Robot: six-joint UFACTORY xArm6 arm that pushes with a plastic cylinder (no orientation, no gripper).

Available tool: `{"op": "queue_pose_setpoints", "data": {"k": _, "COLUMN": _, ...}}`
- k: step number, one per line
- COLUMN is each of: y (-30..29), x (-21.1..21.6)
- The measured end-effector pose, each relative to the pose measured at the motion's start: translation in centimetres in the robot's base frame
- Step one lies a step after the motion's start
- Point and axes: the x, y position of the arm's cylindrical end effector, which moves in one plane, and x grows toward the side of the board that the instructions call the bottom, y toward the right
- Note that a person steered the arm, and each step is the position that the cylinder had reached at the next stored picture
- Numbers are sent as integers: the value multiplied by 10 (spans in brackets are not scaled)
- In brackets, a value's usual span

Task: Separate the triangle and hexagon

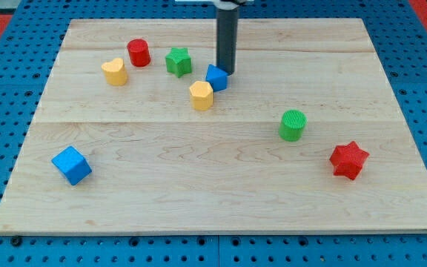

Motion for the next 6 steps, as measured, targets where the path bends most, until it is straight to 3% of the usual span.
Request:
{"op": "queue_pose_setpoints", "data": {"k": 1, "y": 42, "x": 25}}
{"op": "queue_pose_setpoints", "data": {"k": 2, "y": 42, "x": 51}}
{"op": "queue_pose_setpoints", "data": {"k": 5, "y": -55, "x": 45}}
{"op": "queue_pose_setpoints", "data": {"k": 6, "y": 12, "x": 66}}
